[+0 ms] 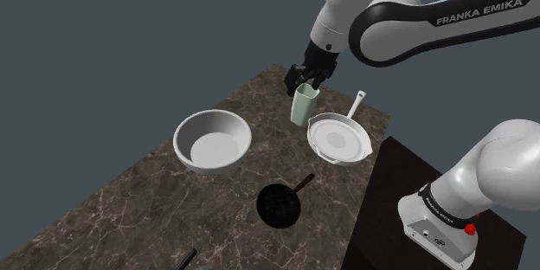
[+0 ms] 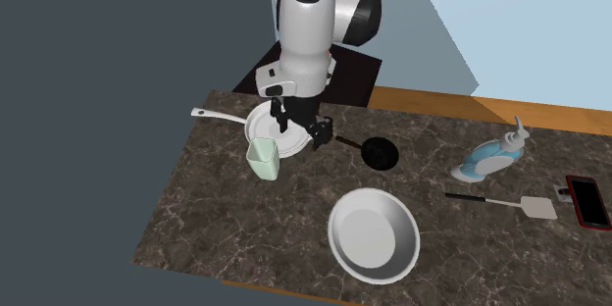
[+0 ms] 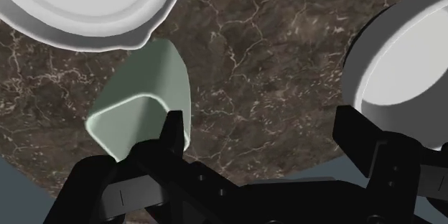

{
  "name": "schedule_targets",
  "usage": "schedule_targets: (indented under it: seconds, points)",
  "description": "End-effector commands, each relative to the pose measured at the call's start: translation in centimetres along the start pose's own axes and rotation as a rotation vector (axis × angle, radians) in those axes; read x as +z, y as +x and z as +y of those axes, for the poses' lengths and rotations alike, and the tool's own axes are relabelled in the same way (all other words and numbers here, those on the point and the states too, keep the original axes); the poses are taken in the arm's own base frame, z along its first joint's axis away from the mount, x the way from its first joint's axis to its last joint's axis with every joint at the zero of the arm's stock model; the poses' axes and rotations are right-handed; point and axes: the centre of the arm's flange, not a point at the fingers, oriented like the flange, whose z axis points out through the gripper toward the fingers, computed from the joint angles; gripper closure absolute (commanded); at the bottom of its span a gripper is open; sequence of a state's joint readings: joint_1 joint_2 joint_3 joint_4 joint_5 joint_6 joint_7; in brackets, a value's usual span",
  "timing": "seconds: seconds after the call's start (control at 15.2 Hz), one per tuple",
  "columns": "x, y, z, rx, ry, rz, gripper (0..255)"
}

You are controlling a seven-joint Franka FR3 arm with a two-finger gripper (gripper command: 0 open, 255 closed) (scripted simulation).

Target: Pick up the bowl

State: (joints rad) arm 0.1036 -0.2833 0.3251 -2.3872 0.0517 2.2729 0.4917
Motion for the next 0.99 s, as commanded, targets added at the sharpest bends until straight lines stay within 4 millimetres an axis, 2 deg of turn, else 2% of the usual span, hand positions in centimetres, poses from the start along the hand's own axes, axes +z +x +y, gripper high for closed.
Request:
schedule_targets:
  seconds: [0.0, 0.79, 0.92]
  points:
    - [1.5, 0.5, -1.6, 0.009, 0.013, -0.001, 0]
    - [10.8, 4.0, -13.0, 0.058, 0.079, -0.009, 0]
    - [11.6, 4.0, -13.4, 0.059, 0.081, -0.010, 0]
